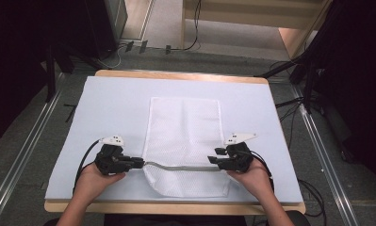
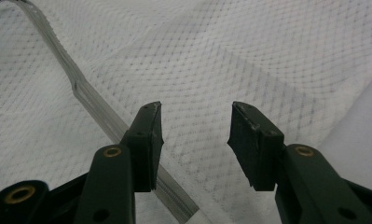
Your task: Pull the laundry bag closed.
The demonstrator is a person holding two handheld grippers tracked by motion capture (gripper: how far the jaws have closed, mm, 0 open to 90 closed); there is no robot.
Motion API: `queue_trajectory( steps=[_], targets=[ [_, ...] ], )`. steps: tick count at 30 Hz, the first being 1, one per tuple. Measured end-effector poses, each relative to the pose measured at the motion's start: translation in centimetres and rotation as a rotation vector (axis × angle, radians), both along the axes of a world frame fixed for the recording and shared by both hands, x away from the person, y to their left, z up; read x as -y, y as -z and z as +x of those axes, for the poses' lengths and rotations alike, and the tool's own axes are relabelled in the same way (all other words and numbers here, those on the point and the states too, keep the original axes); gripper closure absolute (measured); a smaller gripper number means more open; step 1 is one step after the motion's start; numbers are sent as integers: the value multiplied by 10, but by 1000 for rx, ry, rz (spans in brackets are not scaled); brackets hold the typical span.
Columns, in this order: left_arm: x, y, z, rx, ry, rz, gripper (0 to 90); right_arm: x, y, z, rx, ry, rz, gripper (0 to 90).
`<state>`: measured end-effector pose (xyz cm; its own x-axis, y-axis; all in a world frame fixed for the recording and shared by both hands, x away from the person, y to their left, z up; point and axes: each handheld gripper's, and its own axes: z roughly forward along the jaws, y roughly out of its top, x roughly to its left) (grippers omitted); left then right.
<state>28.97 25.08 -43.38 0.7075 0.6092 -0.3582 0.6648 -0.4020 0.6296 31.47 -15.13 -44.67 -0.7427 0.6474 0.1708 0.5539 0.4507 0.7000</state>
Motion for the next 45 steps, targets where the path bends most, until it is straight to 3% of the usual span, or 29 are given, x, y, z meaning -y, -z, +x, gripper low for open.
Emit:
queue_trajectory(
  steps=[25,29,33,35,43,45],
  targets=[
    [27,-21,15,16,59,29,824,0,2,-9,11,-10,-10,552],
    [31,-26,15,15,66,40,824,0,1,-12,-6,-11,11,630],
    [40,-30,20,13,83,57,822,-2,2,-12,-19,-21,8,652],
    [44,-29,24,4,85,40,822,-4,3,-13,-18,-25,5,652],
    [64,-24,34,12,94,55,818,-5,3,-13,-19,-27,-2,644],
    [72,-21,40,-2,95,36,817,-4,3,-13,-18,-27,2,644]
  ],
)
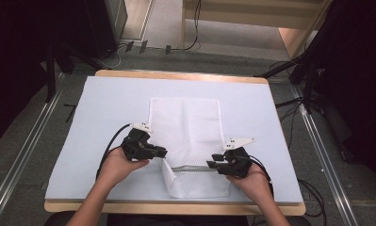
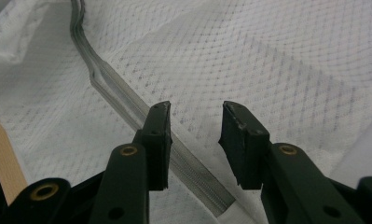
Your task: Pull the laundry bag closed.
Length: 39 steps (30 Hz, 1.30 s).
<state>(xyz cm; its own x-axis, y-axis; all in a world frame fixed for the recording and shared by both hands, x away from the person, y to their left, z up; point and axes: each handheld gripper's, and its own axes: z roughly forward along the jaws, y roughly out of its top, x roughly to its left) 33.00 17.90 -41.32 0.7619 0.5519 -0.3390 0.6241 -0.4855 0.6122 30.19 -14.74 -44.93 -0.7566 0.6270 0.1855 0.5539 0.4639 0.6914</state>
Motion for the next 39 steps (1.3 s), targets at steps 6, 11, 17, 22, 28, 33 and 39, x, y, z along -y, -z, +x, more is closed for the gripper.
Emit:
queue_trajectory(
  steps=[6,11,17,22,28,33,39],
  targets=[
    [10,10,5,-20,18,27,806,0,0,-1,-1,-3,-3,643],
    [9,7,2,-14,27,30,635,2,0,-1,-1,2,-3,639],
    [-4,3,-1,-8,6,22,632,1,-1,-1,2,1,-4,643],
    [-35,7,-18,-21,-39,15,772,1,-2,-3,2,-8,4,664],
    [-49,10,-26,-20,-54,11,834,-4,-4,-4,8,-23,17,666],
    [-57,13,-30,-15,-63,1,863,-17,-8,-7,-26,-37,43,682],
    [-65,22,-33,-32,-74,-9,868,-51,-9,-10,-37,-87,71,684]
  ],
)
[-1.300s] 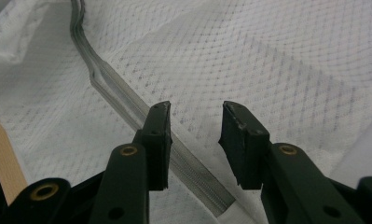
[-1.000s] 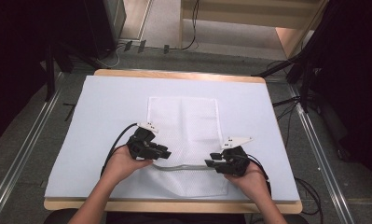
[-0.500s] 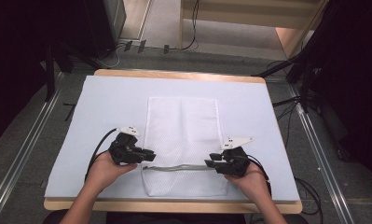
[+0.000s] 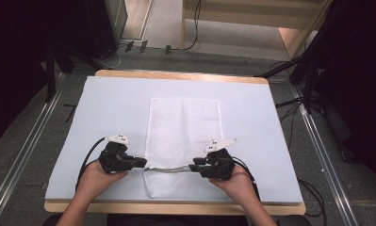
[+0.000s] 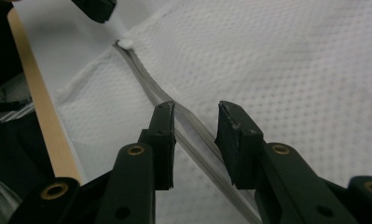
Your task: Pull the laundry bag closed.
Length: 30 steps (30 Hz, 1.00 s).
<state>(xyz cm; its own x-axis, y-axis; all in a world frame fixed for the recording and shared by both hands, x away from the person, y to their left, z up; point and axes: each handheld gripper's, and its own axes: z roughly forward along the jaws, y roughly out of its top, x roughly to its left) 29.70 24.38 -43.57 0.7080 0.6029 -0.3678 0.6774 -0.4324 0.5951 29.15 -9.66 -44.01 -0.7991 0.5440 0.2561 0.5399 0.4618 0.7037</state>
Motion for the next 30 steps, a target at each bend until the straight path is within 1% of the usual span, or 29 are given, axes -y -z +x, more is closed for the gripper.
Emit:
queue_trajectory(
  steps=[1,2,3,4,5,7,8,9,10,11,13,14,15,16,17,20,21,22,23,24,25,28,30],
  targets=[
    [-1,1,1,-1,-6,-3,864,-5,0,-1,1,-7,4,684],
    [-1,1,1,-1,-6,-3,863,-5,0,-1,1,-7,4,684],
    [-2,2,1,0,-4,-5,859,-14,1,-1,16,-28,8,684],
    [-3,3,1,4,-10,1,859,-14,1,-1,16,-28,8,684],
    [-5,3,1,0,-11,-3,857,-19,1,-2,13,-35,2,682],
    [-7,4,1,3,-17,-5,857,-32,2,-1,10,-56,-9,673],
    [-7,4,1,3,-17,-5,857,-32,2,-1,10,-56,-9,673],
    [-9,4,2,4,-26,-25,857,-40,2,0,6,-61,-14,672],
    [-9,4,2,4,-26,-25,862,-40,2,0,6,-61,-14,672],
    [-9,4,2,9,-26,-42,862,-48,2,0,2,-70,-13,672],
    [-10,5,2,10,-17,-51,866,-53,2,-1,-4,-74,-14,660],
    [-10,5,2,10,-17,-51,865,-53,2,-1,-4,-74,-14,660],
    [-10,6,2,9,-20,-41,858,-59,3,1,-13,-82,-5,661],
    [-10,6,2,9,-20,-41,854,-59,3,1,-13,-82,-5,661],
    [-10,6,1,11,-23,-38,845,-62,4,2,-19,-77,5,674],
    [-12,7,1,17,-34,-42,846,-66,4,3,-22,-76,9,683],
    [-13,8,2,11,-39,-42,850,-69,4,4,-33,-73,17,703],
    [-13,8,2,11,-39,-42,852,-69,4,4,-33,-73,17,703],
    [-13,10,3,-2,-42,-50,869,-73,5,4,-31,-77,12,713],
    [-13,10,3,-2,-42,-50,874,-73,5,4,-31,-77,12,713],
    [-11,11,3,1,-39,-31,895,-77,6,4,-31,-77,8,733],
    [-8,12,4,-1,-25,-27,900,-82,8,4,-41,-83,6,753],
    [-7,12,5,-2,-29,-27,900,-85,10,5,-45,-83,3,765]
  ],
)
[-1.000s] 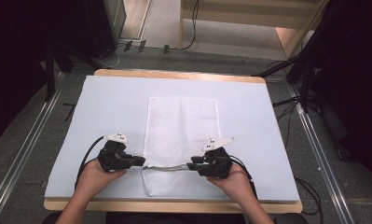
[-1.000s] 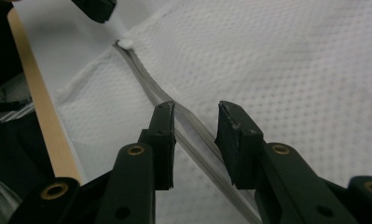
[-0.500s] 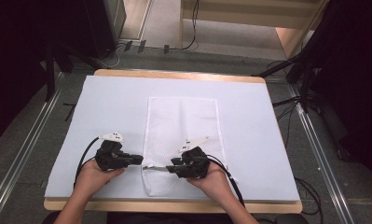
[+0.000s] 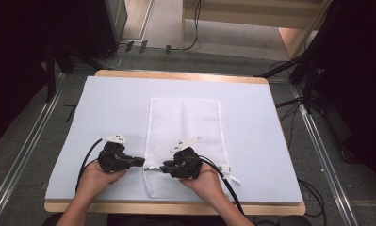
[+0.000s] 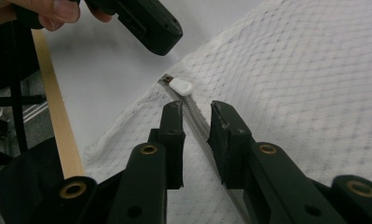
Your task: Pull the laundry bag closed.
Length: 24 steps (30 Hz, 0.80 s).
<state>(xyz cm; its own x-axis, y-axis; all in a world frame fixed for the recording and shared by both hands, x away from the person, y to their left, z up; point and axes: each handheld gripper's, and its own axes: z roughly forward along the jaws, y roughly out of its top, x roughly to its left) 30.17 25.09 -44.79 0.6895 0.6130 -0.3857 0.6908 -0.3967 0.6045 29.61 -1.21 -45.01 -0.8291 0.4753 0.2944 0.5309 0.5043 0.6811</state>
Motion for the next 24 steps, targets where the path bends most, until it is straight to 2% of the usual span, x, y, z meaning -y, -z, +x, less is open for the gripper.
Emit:
queue_trajectory(
  steps=[2,5,14,24],
  targets=[
    [0,0,1,-3,-5,-2,900,-2,1,0,0,-4,1,769],
    [2,-1,1,13,-10,3,900,-7,4,0,-14,0,-3,773],
    [8,2,5,6,-2,0,900,-12,5,1,-28,4,9,772],
    [11,9,5,-27,11,5,900,-24,8,6,-50,-6,-17,774]
  ],
)
